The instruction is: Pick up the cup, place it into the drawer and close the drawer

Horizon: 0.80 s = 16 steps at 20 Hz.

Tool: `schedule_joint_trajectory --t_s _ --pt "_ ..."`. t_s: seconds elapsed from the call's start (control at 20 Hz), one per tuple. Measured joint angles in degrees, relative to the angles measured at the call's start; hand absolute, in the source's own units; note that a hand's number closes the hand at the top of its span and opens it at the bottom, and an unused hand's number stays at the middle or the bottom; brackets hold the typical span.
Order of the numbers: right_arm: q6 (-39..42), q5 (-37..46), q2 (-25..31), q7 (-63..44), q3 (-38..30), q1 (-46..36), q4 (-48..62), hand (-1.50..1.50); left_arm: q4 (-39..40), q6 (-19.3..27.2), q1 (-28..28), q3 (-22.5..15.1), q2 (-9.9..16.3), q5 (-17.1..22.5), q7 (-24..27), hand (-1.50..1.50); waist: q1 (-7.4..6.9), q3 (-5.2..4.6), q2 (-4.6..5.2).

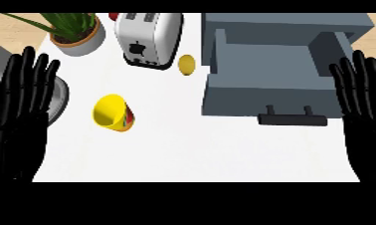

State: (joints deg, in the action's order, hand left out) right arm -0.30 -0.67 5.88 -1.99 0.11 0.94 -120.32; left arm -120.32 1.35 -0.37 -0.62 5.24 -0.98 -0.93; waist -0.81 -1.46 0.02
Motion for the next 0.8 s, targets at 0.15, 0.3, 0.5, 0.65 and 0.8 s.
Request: schedule_joint_trajectory --t_s 0.15,0.3,0.5,0.65,0.8 --pt "0.44 -0.17 0.42 0.28 -0.42 -1.18 0.51 -1.50 1.41 -4.57 -1.31 1.29 2.08 5.10 0.84 -1.50 0.40 0.75 0.02" --pt "0.67 -0.02 0.20 1.25 0.16 -1.39 -0.18 -1.50 2.68 -13.08 -1.69 1.76 5.66 13.09 2.35 -1.50 0.75 1.05 0.04" --pt "3.58 -1.50 1.65 -1.35 1.65 -1.83 1.30 -1.50 8.62 -18.97 -1.56 3.36 7.31 25.22 -2.15 -1.50 0.87 1.24 0.22" --pt "4.95 -2.89 2.54 -2.55 0.91 -3.31 3.22 -1.50 14.53 -23.29 -3.20 6.65 10.03 31.99 -3.70 -1.50 0.89 1.34 0.19" --pt "6.51 -4.25 3.37 -2.34 -0.41 -5.33 6.44 -1.50 21.72 -27.84 -4.92 9.33 12.06 34.69 -2.49 -1.50 0.90 1.39 0.16"
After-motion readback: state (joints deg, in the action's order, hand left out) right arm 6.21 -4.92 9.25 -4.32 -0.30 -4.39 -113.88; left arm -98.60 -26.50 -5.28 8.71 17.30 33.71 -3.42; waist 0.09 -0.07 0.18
